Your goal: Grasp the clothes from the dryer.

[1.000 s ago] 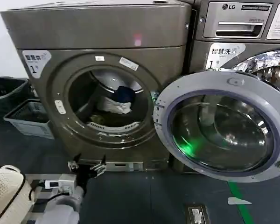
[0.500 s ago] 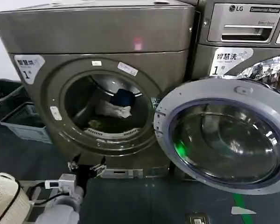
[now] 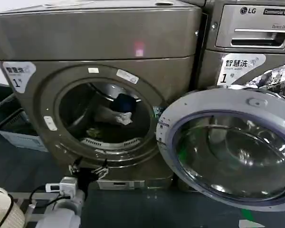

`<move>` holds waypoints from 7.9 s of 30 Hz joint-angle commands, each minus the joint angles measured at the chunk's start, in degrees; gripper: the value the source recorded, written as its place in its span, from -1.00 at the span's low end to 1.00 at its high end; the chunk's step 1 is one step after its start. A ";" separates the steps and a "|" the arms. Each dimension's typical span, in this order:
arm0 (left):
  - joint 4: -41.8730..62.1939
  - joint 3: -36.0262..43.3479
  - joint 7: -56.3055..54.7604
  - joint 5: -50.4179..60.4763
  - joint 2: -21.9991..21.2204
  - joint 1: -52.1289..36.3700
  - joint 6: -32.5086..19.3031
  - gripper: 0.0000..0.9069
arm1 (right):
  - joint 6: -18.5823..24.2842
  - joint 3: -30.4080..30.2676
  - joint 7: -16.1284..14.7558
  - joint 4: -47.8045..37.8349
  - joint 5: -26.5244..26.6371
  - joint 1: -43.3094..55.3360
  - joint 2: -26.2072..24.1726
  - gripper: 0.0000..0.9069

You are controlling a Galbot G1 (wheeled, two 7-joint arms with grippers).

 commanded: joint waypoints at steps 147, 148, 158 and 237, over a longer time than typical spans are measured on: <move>45.71 9.42 69.93 71.28 12.55 -42.31 -59.65 1.00 | 1.54 -3.63 0.44 1.01 -0.65 -0.34 1.64 1.00; 46.02 10.30 69.95 71.11 12.88 -42.71 -60.03 1.00 | 1.55 -3.71 0.44 1.08 -0.66 -0.32 1.67 1.00; 48.19 13.60 69.95 67.73 15.33 -44.04 -59.72 1.00 | 1.19 -4.16 0.57 0.80 -0.84 0.04 1.74 1.00; 50.71 9.18 18.21 32.16 8.06 -44.66 -28.70 -1.00 | 2.56 -8.77 -0.27 2.77 -2.20 1.30 3.10 1.00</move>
